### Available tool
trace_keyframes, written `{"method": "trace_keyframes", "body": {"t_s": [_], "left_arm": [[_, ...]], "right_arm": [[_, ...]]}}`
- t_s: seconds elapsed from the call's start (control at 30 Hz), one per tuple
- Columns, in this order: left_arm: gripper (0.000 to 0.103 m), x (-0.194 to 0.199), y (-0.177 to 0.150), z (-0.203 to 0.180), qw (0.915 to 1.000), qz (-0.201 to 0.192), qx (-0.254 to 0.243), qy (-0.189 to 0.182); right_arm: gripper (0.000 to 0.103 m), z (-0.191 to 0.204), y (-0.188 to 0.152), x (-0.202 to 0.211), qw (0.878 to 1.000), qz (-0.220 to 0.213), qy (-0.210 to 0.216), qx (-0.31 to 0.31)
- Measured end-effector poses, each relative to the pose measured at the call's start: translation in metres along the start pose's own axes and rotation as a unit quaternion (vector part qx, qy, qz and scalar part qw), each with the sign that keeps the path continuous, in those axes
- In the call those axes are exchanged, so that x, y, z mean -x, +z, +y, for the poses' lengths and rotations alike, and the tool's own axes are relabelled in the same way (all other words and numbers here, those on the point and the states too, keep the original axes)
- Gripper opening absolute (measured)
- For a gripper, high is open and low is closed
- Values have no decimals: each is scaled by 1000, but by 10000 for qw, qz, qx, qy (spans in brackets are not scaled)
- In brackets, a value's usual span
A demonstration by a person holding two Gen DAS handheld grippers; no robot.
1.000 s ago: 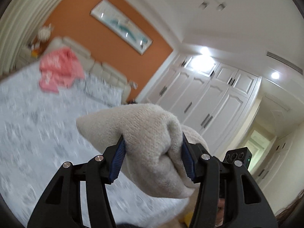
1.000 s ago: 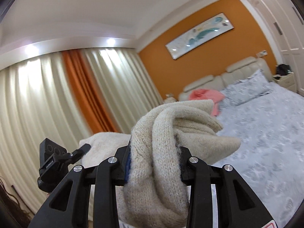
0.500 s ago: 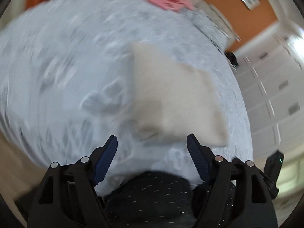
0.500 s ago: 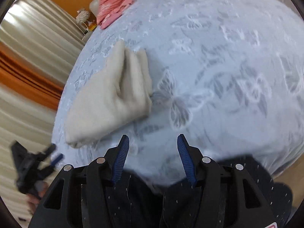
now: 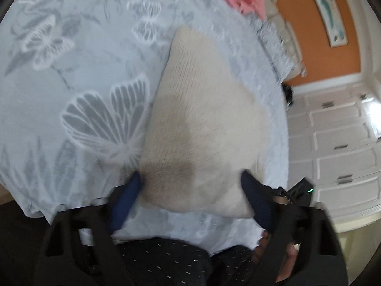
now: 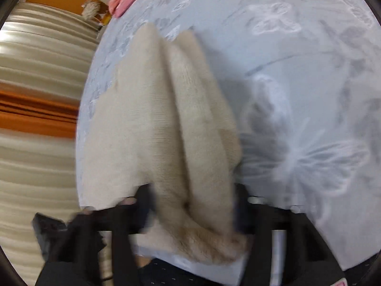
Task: Fold small clothes
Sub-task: 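Lower the folded sweater onto the bed and open both grippers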
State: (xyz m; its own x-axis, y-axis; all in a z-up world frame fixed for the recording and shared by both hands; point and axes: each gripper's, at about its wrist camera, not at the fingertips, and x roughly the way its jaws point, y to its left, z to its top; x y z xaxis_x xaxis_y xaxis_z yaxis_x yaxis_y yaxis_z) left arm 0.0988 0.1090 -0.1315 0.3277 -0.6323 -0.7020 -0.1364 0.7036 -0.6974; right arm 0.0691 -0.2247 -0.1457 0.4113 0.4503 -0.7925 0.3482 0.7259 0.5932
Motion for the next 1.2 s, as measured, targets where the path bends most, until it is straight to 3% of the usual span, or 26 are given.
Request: {"method": "trace_keyframes", "body": {"t_s": [0.03, 0.17, 0.3, 0.37, 0.47, 0.6, 0.63, 0.7, 0.77, 0.87, 0.9, 1.03, 1.1, 1.2], "left_arm": [[55, -6, 2, 0, 9997, 104, -97, 199], [39, 5, 7, 1, 9996, 258, -111, -35], [39, 7, -3, 2, 9983, 369, -439, 92], [42, -1, -10, 0, 9969, 316, -637, 350], [45, -1, -14, -11, 9945, 139, -833, 625], [46, 23, -21, -34, 9866, -298, -1348, 874], [47, 30, -24, -42, 9834, -430, -1508, 917], [51, 42, -31, -59, 9754, -723, -1802, 1044], [60, 47, -36, -74, 9683, -908, -1997, 1191], [61, 51, -48, -82, 9617, -943, -2205, 1329], [61, 49, -51, -84, 9604, -902, -2240, 1392], [64, 53, -68, -94, 9511, -911, -2458, 1633], [68, 51, -75, -97, 9461, -975, -2536, 1764], [69, 48, -85, -103, 9416, -963, -2604, 1905]], "right_arm": [[30, 6, -4, 8, 9999, -73, 54, 109], [25, 12, -34, 59, 9974, -395, 578, 187], [31, 7, -49, 45, 9985, -248, -80, 492], [36, -8, -46, 25, 9994, -67, -276, 182], [37, -1, -41, 43, 9993, -325, -183, -81], [36, 46, -49, 93, 9865, -1204, -578, 943], [29, 58, -54, 101, 9815, -1345, -600, 1224], [24, 73, -59, 101, 9746, -1401, -780, 1562], [19, 73, -57, 78, 9720, -1125, -1021, 1793], [5, 38, -47, 23, 9653, -366, -1755, 1900], [4, 35, -45, 20, 9641, -389, -1752, 1957], [7, 50, -36, 64, 9704, -855, -1417, 1761], [7, 54, -41, 87, 9674, -1047, -1317, 1894], [14, 52, -58, 121, 9532, -1371, -1553, 2203]]}}
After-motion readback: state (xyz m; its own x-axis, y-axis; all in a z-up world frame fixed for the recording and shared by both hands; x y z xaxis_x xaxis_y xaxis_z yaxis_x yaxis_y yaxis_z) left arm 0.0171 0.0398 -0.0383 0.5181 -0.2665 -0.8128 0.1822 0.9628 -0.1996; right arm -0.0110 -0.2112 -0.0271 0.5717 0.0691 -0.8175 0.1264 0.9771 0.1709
